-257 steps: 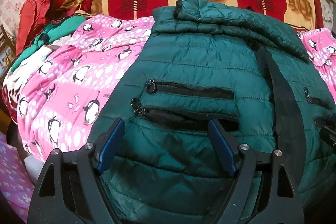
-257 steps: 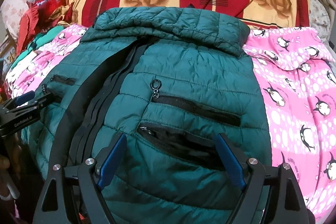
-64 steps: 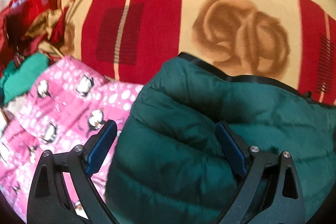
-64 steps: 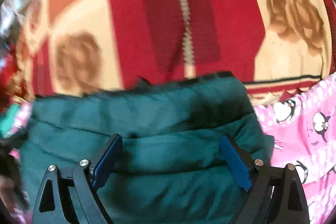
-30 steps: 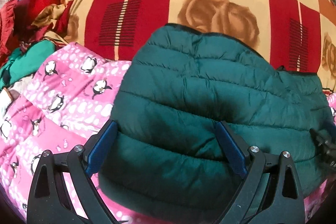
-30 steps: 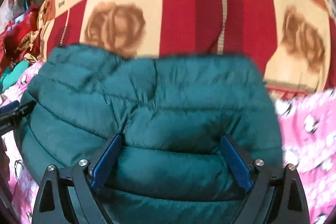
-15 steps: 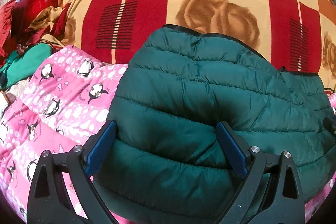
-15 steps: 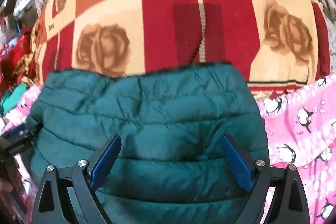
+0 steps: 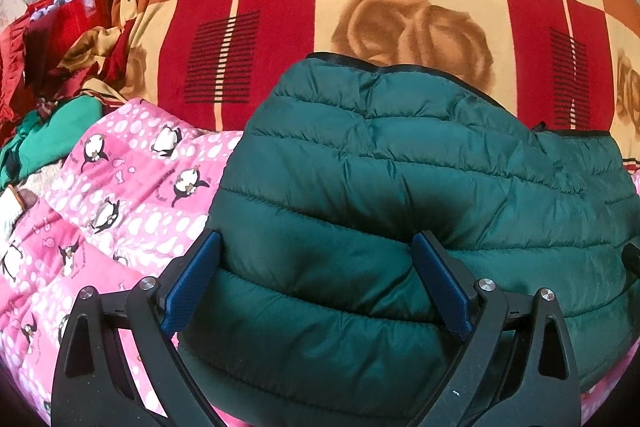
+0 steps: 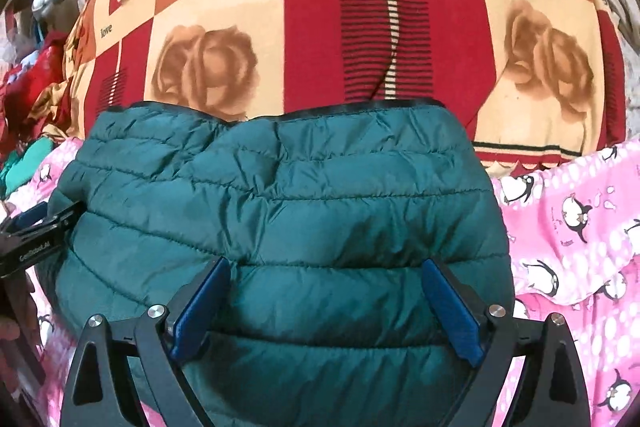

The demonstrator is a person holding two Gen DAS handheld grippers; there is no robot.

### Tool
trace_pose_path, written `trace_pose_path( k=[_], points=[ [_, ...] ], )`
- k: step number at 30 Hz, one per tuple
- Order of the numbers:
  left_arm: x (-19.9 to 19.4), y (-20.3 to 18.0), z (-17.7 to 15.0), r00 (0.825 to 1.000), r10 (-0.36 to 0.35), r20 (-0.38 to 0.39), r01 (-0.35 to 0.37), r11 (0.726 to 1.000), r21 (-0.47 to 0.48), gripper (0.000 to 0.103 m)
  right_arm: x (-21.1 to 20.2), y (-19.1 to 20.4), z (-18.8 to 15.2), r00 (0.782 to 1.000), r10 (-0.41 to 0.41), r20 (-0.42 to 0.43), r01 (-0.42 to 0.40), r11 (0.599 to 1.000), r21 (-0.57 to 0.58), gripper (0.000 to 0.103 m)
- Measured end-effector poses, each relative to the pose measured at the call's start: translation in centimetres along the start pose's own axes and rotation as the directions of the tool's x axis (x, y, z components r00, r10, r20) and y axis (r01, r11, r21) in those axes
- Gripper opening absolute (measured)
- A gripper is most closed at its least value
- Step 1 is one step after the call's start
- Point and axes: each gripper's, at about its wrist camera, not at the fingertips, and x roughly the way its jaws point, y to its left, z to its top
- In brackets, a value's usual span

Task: Fold large clothes
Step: 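Release the hem and smooth the folded jacket with both grippers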

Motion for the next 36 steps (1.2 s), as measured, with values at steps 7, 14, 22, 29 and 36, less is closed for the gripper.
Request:
trace_pose_path(
  k=[7,14,22,29,36],
  points=[
    [0.0,0.0,0.0,1.0,0.002,0.001,-0.002,1.0,0.003,0.096,0.6,-0.8,-0.5,0.999,-0.038,-0.004,0.038,0.999,0.015,0.095],
    [-0.1,-0.1,0.0,1.0,0.007,0.002,-0.007,1.0,0.011,0.096,1.0,-1.0,-0.7,0.999,-0.039,-0.03,0.04,0.999,0.022,0.096],
    [-0.1,-0.1,0.0,1.0,0.007,0.0,-0.007,1.0,0.013,0.096,-0.4,-0.8,-1.0,0.999,-0.034,-0.011,0.034,0.999,0.029,0.096],
    [-0.1,-0.1,0.1,1.0,0.0,-0.007,0.0,1.0,0.01,0.096,0.4,-0.6,-1.5,0.997,-0.052,-0.049,0.053,0.998,0.015,0.097],
    [-1.7,0.2,0.8,0.997,-0.074,0.001,0.074,0.997,-0.003,0.096,-0.6,-0.3,-1.3,0.997,-0.065,-0.031,0.066,0.998,0.015,0.097]
  ],
)
